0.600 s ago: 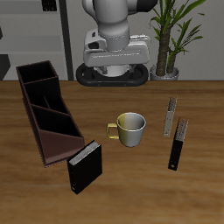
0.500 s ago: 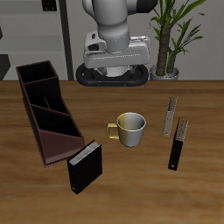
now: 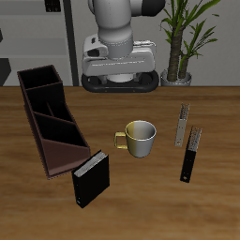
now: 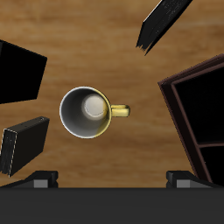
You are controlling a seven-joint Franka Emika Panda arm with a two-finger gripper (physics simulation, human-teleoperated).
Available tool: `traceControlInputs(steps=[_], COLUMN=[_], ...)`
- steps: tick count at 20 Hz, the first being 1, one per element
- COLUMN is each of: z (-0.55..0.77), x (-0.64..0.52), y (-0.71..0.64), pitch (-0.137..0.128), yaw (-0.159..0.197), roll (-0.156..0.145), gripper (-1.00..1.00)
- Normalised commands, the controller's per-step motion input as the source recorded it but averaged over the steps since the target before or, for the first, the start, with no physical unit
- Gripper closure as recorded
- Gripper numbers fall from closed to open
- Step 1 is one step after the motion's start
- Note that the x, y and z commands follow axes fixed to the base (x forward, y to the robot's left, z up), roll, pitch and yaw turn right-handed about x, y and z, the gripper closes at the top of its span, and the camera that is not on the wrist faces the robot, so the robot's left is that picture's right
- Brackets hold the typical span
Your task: Place the right black book into the right desk caddy's front compartment
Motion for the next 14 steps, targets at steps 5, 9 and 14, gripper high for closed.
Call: traceControlInputs(steps=[5,9,14], z=[0.12,0.12,0.05], x=[0.36,0.29,0.3], y=[-0.35,-0.27,-0.25], pitch=[-0.023,-0.054,-0.028], yaw=[0.005,-0.005,0.009], roll=[-0.068,-0.045,-0.035], gripper=[-1.0,-1.0,-1.0])
